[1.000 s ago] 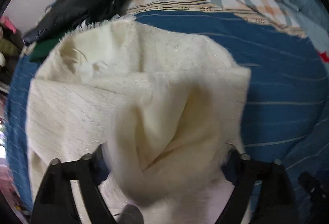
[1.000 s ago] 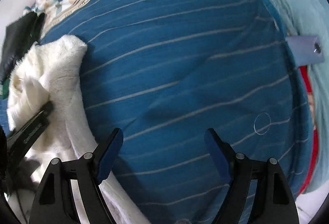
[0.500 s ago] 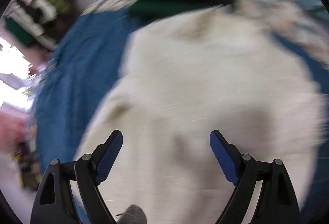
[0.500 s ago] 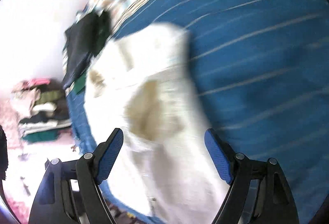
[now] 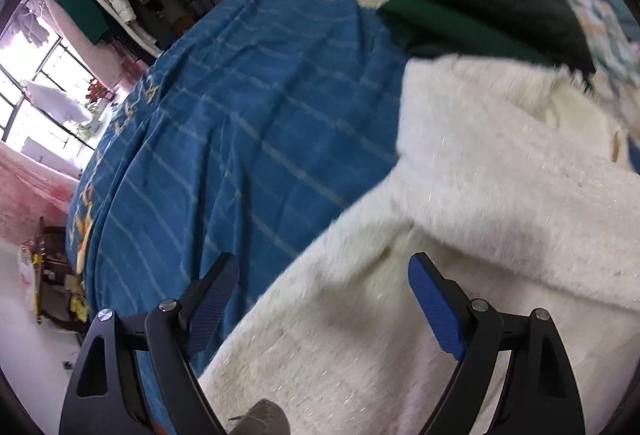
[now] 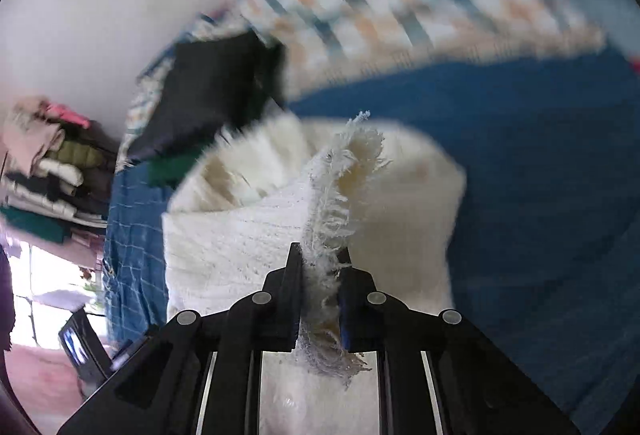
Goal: Fold large clothes
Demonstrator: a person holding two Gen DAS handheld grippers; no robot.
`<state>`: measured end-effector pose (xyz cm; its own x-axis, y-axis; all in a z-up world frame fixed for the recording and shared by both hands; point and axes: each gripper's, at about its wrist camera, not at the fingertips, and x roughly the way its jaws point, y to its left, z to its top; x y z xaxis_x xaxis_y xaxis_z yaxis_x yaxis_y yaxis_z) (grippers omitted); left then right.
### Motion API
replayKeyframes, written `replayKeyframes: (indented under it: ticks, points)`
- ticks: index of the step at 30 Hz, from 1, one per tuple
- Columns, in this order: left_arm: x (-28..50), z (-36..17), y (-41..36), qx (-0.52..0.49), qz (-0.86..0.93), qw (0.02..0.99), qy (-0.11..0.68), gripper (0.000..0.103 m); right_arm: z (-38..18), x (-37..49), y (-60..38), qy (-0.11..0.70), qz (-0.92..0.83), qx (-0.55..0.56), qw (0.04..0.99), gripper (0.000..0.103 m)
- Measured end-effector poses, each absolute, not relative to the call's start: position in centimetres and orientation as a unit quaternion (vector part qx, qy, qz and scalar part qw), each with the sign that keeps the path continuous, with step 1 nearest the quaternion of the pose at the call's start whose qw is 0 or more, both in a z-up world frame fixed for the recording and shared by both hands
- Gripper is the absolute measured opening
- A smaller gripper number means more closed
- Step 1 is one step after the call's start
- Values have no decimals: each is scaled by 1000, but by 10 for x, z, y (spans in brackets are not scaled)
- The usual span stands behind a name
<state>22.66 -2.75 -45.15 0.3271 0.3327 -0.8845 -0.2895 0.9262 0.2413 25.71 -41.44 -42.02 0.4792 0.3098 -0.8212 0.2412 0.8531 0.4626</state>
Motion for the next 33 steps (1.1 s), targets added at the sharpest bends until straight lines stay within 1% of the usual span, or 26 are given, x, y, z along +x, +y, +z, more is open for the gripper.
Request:
replayKeyframes:
  ticks: [2,3,5,6,7,9,11,13,15,18,19,20,21,22,24,26,27,28,29,30,31,32,33]
  points:
    - [236,-443,-31,18,180,827,533,86,-411,260,-412,493,30,241,836,15]
    - [241,-443,-29,22,176,830,528,86,-417,265,-410,504,28,226,833,17]
    - [252,-447,-32,32,170,834,524,87,-452,280,-409,569,14,210,795,20]
    - [257,-451,-35,38,167,834,525,86,-479,284,-416,613,-7,214,760,22]
    - [262,-455,-38,46,164,834,524,86,-499,283,-427,641,-42,221,734,22]
    - [273,-460,-43,65,158,836,522,87,-504,273,-445,635,-90,240,728,22]
    - [282,-466,-50,90,149,840,514,87,-488,255,-460,605,-132,268,738,23]
    - [290,-478,-54,120,151,839,509,87,-470,242,-462,568,-118,306,755,23]
    - [299,-498,-52,144,157,829,516,87,-466,242,-449,557,-65,325,762,23]
    - [310,-535,-44,164,152,811,540,89,-487,265,-413,586,3,305,750,23]
    - [312,-543,-42,167,145,813,539,96,-501,273,-403,604,9,289,743,22]
    - [312,-546,-42,174,143,816,532,101,-517,282,-397,625,-9,262,735,21]
    - [312,-546,-41,180,141,821,524,103,-530,290,-394,645,-29,239,726,7]
    - [311,-546,-40,174,130,824,523,103,-543,296,-394,658,-45,224,718,0]
    - [312,-544,-37,163,114,826,527,103,-560,306,-399,672,-66,231,700,0]
    - [312,-543,-30,146,100,827,533,103,-551,313,-396,684,-86,228,688,0]
    - [313,-542,-26,133,91,826,541,103,-543,315,-392,686,-92,224,686,3]
    - [313,-539,-23,118,83,822,551,103,-530,315,-387,682,-93,221,691,9]
    - [312,-536,-20,107,82,820,556,103,-516,314,-380,676,-89,220,697,13]
    - [305,-528,-15,99,89,820,556,103,-503,309,-373,672,-82,220,703,25]
    - [298,-520,-13,96,96,822,553,103,-492,304,-366,669,-72,221,706,41]
    - [289,-512,-11,97,105,825,547,103,-483,296,-357,668,-58,227,706,46]
    - [278,-505,-9,105,118,825,542,103,-479,289,-349,671,-51,232,703,48]
